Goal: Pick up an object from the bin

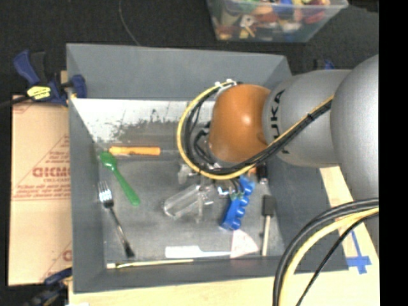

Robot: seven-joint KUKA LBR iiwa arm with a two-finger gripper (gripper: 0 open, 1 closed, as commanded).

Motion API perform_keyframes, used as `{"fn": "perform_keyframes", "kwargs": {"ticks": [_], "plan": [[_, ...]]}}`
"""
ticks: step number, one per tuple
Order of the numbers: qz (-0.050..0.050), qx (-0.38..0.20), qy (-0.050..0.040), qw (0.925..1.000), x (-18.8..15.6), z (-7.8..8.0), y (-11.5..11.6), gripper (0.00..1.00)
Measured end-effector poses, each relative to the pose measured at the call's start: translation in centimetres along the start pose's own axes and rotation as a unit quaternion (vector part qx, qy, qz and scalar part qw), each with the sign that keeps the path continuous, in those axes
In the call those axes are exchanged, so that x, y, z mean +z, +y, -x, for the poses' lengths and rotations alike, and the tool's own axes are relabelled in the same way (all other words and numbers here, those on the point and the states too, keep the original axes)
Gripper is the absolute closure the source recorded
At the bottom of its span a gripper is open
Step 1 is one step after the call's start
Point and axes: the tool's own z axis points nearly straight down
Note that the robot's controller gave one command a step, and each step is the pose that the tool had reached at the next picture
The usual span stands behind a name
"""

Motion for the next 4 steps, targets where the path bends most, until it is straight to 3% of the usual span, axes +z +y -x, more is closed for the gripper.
{"fn": "perform_keyframes", "kwargs": {"ticks": [1, 2, 3, 4], "plan": [[0.001, 0.051, 0.0015, 0.9987, 2.9, -0.5, -0.2, 0.0], [0.001, 0.073, -0.0032, 0.9973, 3.2, -0.1, -1.8, 0.0], [0.001, 0.054, -0.0003, 0.9985, 2.9, -0.4, -0.5, 1.0], [0.001, 0.055, -0.0004, 0.9985, 2.9, -0.4, -0.5, 1.0]]}}
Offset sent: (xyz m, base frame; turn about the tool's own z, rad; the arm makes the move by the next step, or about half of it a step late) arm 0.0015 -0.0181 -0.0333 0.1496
